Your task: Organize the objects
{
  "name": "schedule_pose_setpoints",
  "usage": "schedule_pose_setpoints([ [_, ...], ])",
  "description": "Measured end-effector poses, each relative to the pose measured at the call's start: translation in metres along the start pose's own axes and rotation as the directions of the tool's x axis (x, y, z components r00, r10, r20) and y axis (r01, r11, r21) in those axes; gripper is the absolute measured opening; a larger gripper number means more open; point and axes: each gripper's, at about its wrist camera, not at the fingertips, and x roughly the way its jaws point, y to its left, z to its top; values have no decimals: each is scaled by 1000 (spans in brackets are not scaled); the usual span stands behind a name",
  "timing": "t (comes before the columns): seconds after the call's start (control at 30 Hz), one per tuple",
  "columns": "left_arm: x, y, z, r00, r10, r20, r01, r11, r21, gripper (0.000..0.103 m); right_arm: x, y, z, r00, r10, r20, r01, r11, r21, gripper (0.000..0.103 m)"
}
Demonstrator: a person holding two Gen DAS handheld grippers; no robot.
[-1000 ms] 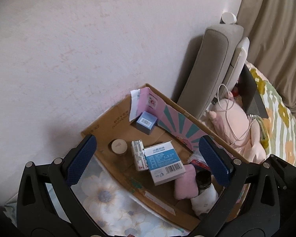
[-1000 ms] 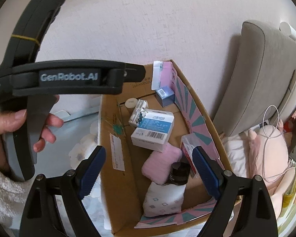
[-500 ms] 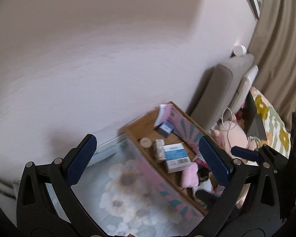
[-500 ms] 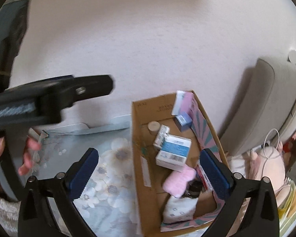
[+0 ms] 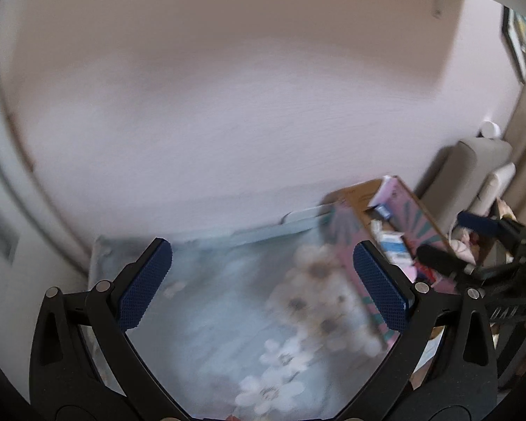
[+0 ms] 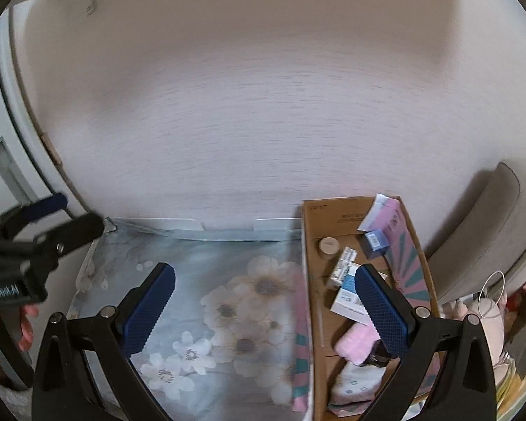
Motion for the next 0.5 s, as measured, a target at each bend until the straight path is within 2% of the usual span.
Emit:
schedule_pose_setpoints([
  [0.23, -17, 25, -43, 996, 86, 19, -84, 994, -75, 103, 4, 24, -11, 1000, 2, -9, -2, 1000, -18, 102],
  [0.5, -22, 44, -63, 995, 98, 24, -94, 989, -118, 103, 7, 35, -13, 1000, -12, 13, 12, 1000, -27, 102],
])
